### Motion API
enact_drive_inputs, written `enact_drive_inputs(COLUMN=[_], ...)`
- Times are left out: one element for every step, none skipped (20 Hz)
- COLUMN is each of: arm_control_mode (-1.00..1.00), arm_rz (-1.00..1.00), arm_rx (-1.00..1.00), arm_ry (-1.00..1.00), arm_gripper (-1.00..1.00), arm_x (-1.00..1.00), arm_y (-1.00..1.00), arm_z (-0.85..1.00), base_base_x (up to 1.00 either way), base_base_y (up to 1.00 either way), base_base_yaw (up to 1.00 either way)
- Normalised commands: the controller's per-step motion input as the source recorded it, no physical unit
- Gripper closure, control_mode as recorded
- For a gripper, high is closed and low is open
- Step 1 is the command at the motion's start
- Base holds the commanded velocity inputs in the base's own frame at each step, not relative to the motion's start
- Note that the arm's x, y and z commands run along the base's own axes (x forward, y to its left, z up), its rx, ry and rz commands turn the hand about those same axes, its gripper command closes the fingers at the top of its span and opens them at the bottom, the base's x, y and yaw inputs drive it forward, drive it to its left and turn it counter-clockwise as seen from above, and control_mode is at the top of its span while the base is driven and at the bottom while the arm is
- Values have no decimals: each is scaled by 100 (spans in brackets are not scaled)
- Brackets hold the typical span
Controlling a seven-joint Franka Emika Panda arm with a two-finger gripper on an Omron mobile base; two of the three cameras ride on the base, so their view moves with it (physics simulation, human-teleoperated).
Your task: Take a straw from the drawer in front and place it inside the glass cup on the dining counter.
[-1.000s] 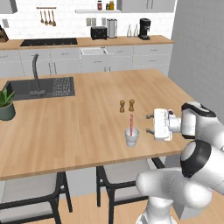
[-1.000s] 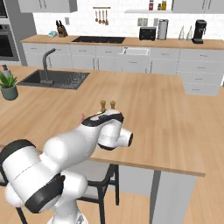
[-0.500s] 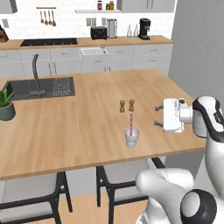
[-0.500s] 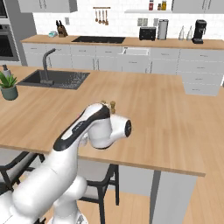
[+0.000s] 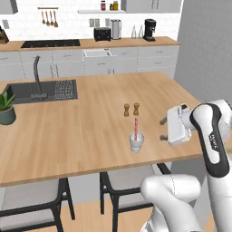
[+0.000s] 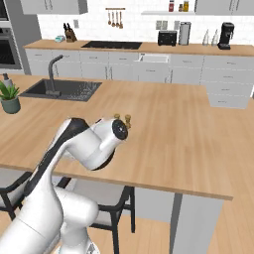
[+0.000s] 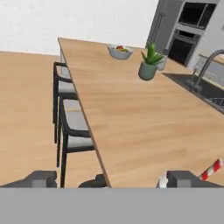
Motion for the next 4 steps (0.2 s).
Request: enact_drive_inputs(arm_control_mode=[-100,-100,-100,-100], arm_rz=[0,0,0,0], arm_rx=[-33,-32,-29,-26], arm_ry=[26,29,35,36], arm_gripper=[-100,-100,-100,-100], arm_x=[-41,-36,-27,-29], arm_y=[42,50,55,59], arm_z=[0,0,-4,-7], base_base_x=[0,0,0,0], base_base_y=[0,0,0,0], base_base_yaw=[0,0,0,0])
